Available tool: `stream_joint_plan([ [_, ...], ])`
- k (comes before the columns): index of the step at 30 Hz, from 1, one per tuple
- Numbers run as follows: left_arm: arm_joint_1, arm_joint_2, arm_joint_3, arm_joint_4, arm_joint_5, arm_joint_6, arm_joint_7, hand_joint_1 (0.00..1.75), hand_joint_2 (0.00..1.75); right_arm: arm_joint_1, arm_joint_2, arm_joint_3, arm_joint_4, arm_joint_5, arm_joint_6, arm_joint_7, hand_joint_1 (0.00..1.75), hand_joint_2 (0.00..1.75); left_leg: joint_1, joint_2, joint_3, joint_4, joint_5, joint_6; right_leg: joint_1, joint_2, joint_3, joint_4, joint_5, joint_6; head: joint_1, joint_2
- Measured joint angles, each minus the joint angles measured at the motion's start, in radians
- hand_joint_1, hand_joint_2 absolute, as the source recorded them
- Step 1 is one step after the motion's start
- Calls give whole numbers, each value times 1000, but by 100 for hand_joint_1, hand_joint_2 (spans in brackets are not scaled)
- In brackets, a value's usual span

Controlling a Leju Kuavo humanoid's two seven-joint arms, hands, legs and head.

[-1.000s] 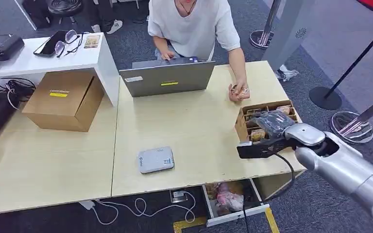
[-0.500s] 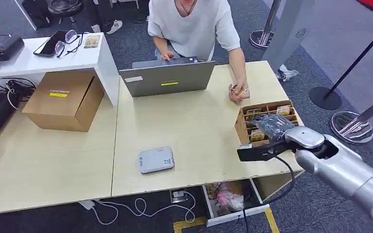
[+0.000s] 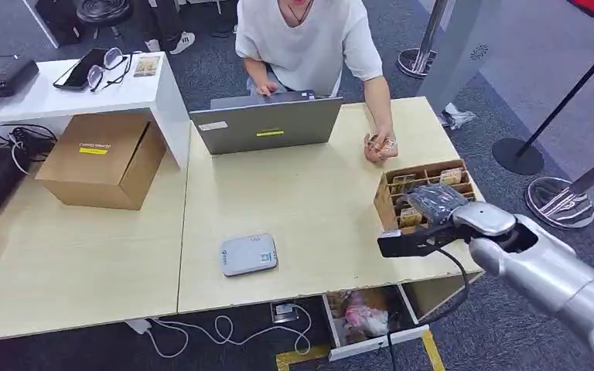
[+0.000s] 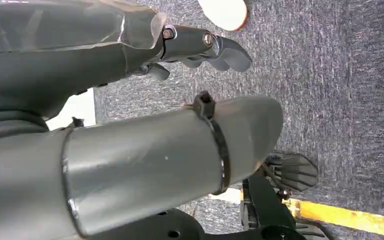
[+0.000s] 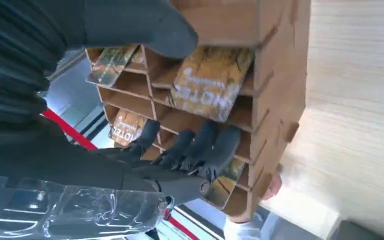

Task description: Pass the card to the sensor for recognition and then transmit it.

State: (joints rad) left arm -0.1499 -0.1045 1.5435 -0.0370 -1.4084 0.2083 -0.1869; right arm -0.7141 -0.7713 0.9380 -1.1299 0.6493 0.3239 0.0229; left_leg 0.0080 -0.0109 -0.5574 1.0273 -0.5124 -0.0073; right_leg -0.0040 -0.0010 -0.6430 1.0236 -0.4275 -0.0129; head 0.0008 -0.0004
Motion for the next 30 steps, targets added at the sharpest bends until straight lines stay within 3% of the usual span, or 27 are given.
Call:
stream_joint_plan([
  [8,-4,0,0,0,2,0,6,0,0,-13,14,6,17,1,-1,-6,131,175,0,0,0,0,0,0,0,0,0,0,0,0,0,0],
  [12,-6,0,1,0,2,1,6,0,0,-14,16,12,26,-1,-1,-10,115,175,0,0,0,0,0,0,0,0,0,0,0,0,0,0],
  [14,-8,0,1,0,3,2,6,0,0,-14,17,14,28,-1,-1,-10,120,175,0,0,0,0,0,0,0,0,0,0,0,0,1,0],
  [16,-9,0,1,0,4,2,6,0,0,-14,17,16,31,-2,-1,-10,106,175,0,0,0,0,0,0,0,0,0,0,0,0,0,0],
  [17,-9,0,1,0,4,2,6,0,0,-14,17,17,32,-3,-1,-10,108,175,0,0,0,0,0,0,0,0,0,0,0,0,0,0],
  [18,-9,0,1,0,4,2,6,0,0,-14,17,19,32,-3,-1,-10,119,175,0,0,0,0,0,0,0,0,0,0,0,0,0,0],
  [20,-10,0,1,0,4,2,6,0,0,-14,17,22,34,-4,-1,-10,120,175,0,0,0,0,0,0,0,0,0,0,0,0,0,0],
  [21,-10,0,2,0,4,2,6,0,0,-14,17,23,34,-6,-1,-10,145,175,0,0,0,0,0,0,0,0,0,0,0,0,0,0],
  [26,-10,0,3,0,4,2,6,0,0,-14,17,25,34,-10,-1,-9,145,175,0,0,0,0,0,0,0,0,0,0,0,0,0,0],
  [27,-10,0,3,0,4,2,6,0,0,-14,17,25,34,-11,-1,-9,171,175,0,0,0,0,0,0,0,0,0,0,0,0,0,0],
  [30,-10,0,3,0,4,2,4,0,0,-14,17,25,34,-11,-2,-9,175,175,0,0,0,0,0,0,0,0,0,0,0,0,0,0],
])
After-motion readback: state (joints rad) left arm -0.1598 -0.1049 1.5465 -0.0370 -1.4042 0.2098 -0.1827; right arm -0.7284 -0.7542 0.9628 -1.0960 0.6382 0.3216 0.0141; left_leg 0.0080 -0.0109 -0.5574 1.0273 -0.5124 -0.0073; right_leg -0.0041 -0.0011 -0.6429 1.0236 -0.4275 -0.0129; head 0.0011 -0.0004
